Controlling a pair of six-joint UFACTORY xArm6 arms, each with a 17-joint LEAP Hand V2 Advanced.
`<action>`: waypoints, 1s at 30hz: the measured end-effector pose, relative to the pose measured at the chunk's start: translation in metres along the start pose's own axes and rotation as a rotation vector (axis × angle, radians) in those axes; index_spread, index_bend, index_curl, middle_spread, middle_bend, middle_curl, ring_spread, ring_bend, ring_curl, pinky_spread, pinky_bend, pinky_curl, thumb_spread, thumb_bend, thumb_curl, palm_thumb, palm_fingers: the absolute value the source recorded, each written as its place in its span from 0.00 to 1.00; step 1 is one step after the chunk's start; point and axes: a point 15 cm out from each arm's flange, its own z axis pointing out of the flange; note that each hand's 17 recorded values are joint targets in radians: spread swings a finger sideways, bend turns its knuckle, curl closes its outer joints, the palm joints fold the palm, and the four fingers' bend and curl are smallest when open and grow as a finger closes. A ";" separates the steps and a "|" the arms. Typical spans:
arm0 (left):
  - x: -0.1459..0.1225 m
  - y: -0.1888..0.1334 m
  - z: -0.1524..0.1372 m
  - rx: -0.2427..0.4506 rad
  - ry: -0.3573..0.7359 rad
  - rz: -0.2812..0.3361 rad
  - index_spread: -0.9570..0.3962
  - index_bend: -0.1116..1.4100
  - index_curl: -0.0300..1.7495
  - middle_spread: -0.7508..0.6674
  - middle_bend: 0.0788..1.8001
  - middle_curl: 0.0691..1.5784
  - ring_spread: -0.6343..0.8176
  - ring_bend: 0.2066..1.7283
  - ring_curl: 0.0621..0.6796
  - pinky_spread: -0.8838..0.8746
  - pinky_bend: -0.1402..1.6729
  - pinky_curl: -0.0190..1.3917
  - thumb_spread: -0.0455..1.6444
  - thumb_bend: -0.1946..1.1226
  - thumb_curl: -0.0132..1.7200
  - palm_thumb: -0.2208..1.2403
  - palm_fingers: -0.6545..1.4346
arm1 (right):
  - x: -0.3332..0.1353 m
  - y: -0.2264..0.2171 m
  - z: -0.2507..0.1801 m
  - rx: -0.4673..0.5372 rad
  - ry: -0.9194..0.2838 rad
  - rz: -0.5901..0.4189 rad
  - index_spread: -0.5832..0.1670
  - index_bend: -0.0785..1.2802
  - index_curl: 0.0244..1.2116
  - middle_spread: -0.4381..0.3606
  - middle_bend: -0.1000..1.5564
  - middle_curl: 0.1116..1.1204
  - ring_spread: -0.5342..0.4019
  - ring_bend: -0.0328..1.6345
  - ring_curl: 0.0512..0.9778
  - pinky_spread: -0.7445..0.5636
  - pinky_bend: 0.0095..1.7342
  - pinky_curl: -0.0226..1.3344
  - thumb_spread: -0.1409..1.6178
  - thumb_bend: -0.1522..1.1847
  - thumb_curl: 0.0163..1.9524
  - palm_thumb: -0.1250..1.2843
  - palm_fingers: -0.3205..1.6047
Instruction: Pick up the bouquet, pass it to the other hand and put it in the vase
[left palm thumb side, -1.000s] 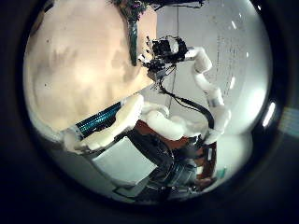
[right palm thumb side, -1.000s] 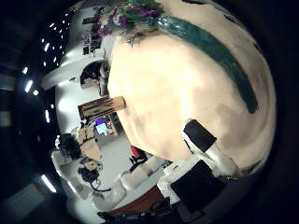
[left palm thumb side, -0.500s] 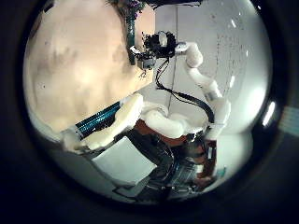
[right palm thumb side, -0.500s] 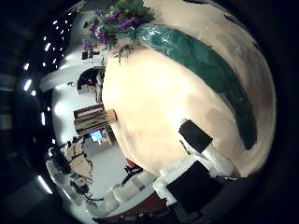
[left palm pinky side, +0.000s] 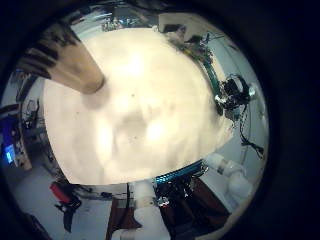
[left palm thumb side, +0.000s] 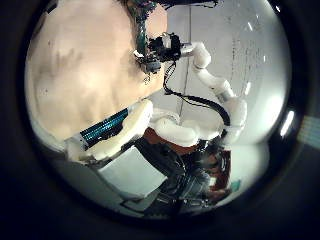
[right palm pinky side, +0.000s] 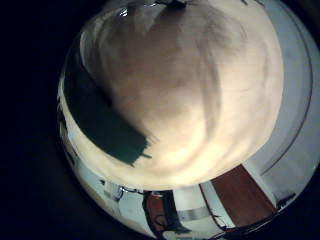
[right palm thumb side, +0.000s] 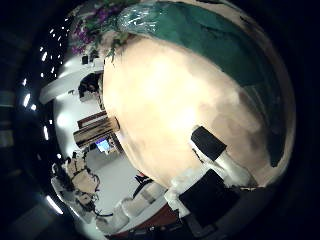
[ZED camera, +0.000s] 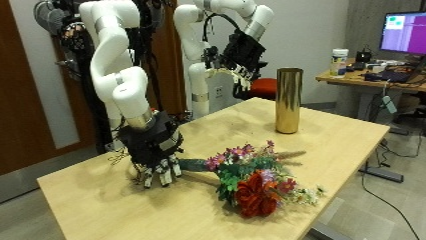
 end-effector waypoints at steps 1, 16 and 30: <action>0.000 0.000 0.001 -0.001 0.001 -0.001 0.77 0.20 0.25 0.70 0.06 0.16 0.76 0.13 0.21 0.69 0.18 0.19 0.62 0.13 0.19 0.48 0.43 | 0.000 0.000 0.000 -0.001 0.000 0.001 0.80 0.16 0.19 0.91 0.24 0.23 0.89 0.41 0.19 0.97 0.32 0.23 0.67 0.10 0.21 0.63 0.24; 0.000 0.000 0.001 -0.003 0.000 -0.002 0.77 0.20 0.25 0.70 0.06 0.16 0.76 0.13 0.21 0.69 0.18 0.19 0.62 0.13 0.19 0.48 0.43 | -0.006 -0.014 0.009 -0.025 0.006 0.001 0.80 0.17 0.20 0.85 0.29 0.26 0.80 0.47 0.22 0.94 0.37 0.23 0.65 0.10 0.21 0.68 0.27; 0.001 -0.002 0.001 -0.002 -0.001 -0.004 0.77 0.20 0.25 0.70 0.06 0.16 0.76 0.13 0.22 0.69 0.18 0.19 0.62 0.13 0.19 0.48 0.43 | -0.011 -0.028 0.011 -0.033 0.017 -0.014 0.77 0.20 0.24 0.81 0.36 0.29 0.72 0.51 0.23 0.87 0.33 0.19 0.65 0.10 0.22 0.70 0.36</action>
